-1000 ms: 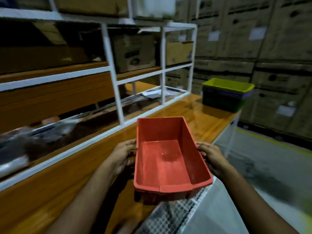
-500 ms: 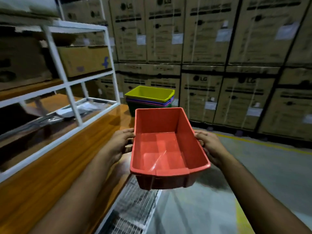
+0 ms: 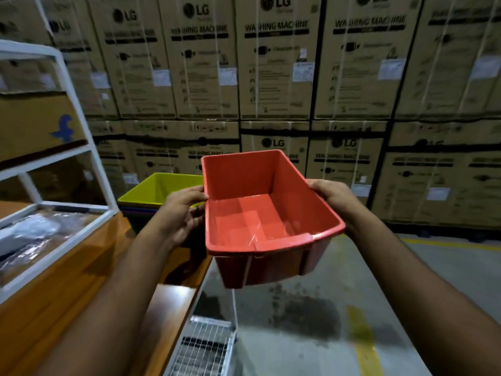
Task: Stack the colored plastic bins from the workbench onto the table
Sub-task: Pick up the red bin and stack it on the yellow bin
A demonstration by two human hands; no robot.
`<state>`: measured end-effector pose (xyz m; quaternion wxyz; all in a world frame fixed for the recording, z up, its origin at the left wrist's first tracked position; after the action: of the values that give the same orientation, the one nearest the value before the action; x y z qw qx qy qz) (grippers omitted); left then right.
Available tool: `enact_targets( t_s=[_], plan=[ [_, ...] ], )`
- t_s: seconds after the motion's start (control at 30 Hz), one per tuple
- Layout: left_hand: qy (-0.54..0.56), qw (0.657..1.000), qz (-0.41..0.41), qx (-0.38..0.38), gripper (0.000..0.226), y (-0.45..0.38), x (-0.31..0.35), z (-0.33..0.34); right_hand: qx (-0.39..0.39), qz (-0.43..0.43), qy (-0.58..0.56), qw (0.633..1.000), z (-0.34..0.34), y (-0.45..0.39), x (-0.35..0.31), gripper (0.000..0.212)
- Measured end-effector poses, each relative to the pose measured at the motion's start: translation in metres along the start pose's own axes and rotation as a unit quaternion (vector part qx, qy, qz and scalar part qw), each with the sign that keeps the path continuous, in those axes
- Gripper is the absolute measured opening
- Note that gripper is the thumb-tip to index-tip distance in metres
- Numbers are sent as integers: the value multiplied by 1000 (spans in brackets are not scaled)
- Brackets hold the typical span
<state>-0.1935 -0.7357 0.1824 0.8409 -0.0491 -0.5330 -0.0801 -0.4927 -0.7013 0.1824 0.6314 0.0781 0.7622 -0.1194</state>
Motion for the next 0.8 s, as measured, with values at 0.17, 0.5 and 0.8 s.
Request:
enact_targets(
  t_s=[0.17, 0.5, 0.8],
  plan=[
    [25, 998, 39, 48, 25, -68, 6, 8, -37, -29, 3, 999, 9, -100, 0, 22],
    [40, 959, 170, 222, 22, -134, 18, 1, -243, -55, -28, 968, 73, -278, -11, 29],
    [-17, 919, 235, 318, 23, -168, 23, -44, -380, -61, -35, 922, 182, -367, -21, 31]
  ],
)
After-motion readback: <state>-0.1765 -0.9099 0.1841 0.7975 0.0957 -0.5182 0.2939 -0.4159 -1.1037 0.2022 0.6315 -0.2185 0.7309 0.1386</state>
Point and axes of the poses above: each hand's wrist, its own y-axis away from the middle knuckle, its own z-axis out of the palm, x = y × z, the point moved 1 cm from there along -y, towards the middle knuckle, and after that the axes turned 13 degrees about y, right-handed, at the moved point
